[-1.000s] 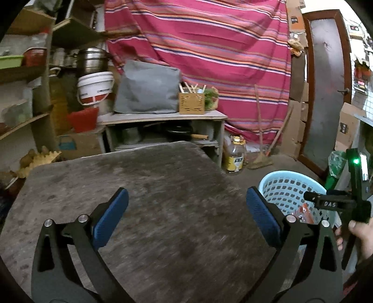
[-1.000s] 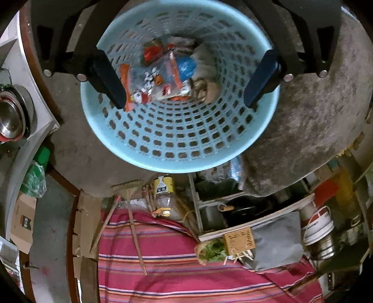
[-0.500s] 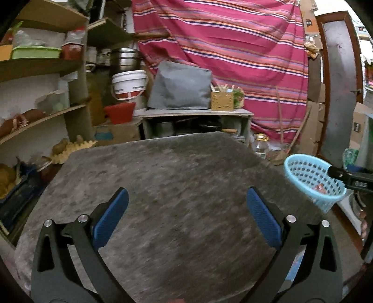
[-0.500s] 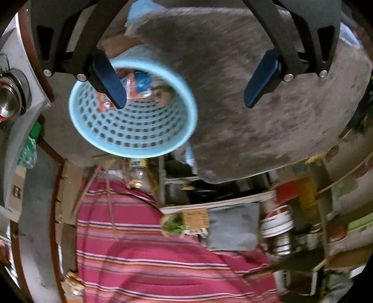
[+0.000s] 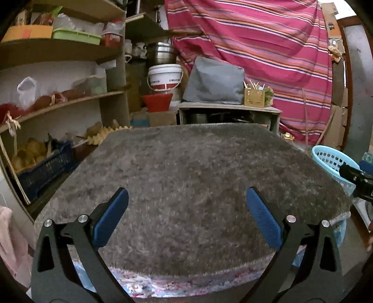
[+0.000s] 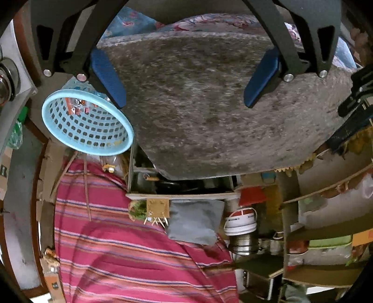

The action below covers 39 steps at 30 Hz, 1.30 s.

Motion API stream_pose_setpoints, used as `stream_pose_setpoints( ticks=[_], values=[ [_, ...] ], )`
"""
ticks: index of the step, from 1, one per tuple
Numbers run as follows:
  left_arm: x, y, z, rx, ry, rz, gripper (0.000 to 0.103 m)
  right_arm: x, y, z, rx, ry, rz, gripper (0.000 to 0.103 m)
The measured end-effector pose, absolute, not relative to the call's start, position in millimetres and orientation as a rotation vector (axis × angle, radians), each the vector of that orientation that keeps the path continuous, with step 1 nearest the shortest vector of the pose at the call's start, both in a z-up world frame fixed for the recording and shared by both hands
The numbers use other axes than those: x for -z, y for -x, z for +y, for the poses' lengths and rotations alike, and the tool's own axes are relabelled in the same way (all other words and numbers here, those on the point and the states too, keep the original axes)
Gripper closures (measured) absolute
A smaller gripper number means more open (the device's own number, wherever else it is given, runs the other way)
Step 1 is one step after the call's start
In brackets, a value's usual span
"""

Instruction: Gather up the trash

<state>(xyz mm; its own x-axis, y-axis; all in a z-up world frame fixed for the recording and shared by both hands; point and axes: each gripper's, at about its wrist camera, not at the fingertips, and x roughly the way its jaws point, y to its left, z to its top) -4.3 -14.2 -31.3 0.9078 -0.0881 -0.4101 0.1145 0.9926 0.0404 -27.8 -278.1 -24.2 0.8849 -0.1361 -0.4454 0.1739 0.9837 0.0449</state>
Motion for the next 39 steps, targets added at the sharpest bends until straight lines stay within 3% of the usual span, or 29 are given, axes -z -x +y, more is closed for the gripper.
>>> stream_pose_setpoints(
  ticks=[39],
  values=[
    [27, 13, -2, 0.085, -0.003, 0.338, 0.005, 21, 21, -224, 0.131, 0.031, 0.38, 0.005]
  ],
)
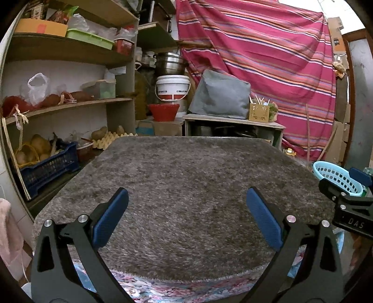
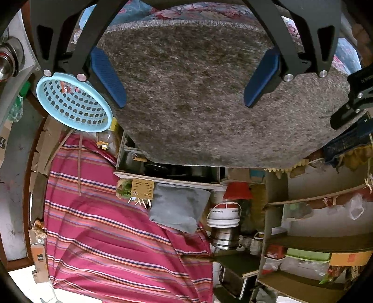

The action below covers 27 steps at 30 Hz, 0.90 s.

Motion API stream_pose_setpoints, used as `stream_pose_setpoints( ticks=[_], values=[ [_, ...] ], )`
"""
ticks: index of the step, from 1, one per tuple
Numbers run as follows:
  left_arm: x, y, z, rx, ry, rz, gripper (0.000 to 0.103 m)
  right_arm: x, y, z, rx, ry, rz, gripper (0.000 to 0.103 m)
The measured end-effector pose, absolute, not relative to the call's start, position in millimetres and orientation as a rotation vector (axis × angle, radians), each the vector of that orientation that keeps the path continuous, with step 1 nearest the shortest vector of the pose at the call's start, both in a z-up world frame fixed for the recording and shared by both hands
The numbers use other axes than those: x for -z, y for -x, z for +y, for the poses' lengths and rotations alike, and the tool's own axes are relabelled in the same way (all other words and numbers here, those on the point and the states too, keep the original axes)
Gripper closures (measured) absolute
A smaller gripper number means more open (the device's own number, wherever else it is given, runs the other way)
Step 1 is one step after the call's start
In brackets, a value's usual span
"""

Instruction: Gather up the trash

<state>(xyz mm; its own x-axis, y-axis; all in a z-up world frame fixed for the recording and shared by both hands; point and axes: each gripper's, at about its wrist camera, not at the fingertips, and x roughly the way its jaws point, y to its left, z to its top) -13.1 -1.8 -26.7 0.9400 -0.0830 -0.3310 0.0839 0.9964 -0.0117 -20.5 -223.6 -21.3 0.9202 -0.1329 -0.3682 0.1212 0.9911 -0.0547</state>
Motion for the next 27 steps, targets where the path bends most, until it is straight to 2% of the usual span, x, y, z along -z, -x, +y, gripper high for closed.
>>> stream_pose_setpoints(
  ticks=[27],
  values=[
    [24.9, 15.2, 1.6, 0.068, -0.022, 0.31, 0.005, 20.1, 20.9, -224.9, 0.135, 0.034, 0.372, 0.005]
  ],
)
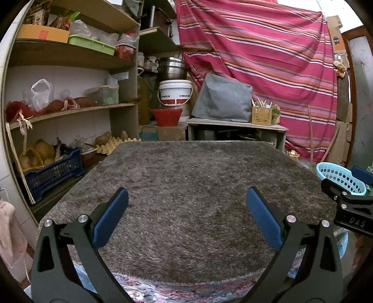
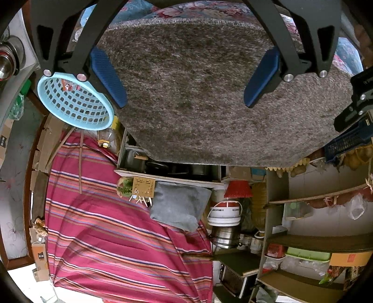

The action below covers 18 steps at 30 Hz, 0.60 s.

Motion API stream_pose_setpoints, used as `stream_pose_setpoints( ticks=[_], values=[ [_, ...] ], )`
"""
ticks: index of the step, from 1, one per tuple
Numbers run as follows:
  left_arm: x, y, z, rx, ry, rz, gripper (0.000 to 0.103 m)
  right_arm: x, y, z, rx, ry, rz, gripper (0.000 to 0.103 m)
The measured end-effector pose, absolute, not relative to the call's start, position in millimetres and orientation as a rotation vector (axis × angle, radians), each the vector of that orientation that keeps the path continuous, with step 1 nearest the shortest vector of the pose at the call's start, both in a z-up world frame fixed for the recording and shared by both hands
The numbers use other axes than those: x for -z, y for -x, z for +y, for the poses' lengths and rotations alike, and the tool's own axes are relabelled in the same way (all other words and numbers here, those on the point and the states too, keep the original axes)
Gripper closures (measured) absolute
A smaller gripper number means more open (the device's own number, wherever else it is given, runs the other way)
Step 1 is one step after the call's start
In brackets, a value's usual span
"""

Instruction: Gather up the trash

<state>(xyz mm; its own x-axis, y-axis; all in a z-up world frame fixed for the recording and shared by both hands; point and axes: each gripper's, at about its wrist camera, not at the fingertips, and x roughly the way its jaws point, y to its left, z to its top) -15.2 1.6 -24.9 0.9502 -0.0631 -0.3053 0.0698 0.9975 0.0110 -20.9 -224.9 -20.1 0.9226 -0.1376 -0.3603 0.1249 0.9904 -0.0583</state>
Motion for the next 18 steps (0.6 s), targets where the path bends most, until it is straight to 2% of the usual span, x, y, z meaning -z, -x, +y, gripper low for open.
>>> stream_pose_setpoints(
  ticks=[18],
  values=[
    [21.5, 17.8, -1.4, 0.064, -0.029, 0.297, 0.005, 21.6, 18.8, -227.1, 0.141, 0.035, 0.373, 0.005]
  ],
)
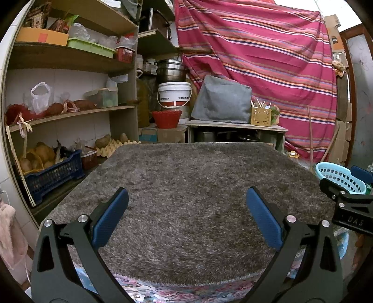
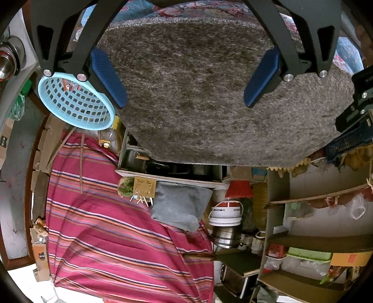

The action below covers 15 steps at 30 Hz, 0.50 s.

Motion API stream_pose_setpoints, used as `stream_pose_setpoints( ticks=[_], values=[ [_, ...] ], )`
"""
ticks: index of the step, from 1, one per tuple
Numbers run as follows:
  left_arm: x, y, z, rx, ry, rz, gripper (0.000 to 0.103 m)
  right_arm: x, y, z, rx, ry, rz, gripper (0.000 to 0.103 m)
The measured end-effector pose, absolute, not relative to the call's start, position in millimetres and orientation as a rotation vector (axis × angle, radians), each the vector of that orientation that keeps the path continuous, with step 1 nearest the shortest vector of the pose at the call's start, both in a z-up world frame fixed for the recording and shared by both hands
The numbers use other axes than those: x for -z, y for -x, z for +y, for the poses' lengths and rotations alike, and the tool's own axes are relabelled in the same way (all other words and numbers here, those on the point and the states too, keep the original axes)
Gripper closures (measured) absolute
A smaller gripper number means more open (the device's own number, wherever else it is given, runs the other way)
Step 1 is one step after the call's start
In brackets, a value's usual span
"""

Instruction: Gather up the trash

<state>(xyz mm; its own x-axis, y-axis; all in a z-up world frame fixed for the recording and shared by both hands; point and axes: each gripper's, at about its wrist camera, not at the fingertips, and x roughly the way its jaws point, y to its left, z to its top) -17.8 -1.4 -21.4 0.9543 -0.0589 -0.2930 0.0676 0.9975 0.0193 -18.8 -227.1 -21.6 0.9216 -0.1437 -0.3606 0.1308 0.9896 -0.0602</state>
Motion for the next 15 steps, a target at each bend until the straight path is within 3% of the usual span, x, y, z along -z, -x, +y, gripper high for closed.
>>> stream_pose_setpoints(
  ticks=[15],
  values=[
    [19.8, 15.1, 4.6, 0.065, -0.01, 0.304, 0.005, 22.0, 17.4, -229.3, 0.152, 0.041, 0.375, 0.005]
  ],
)
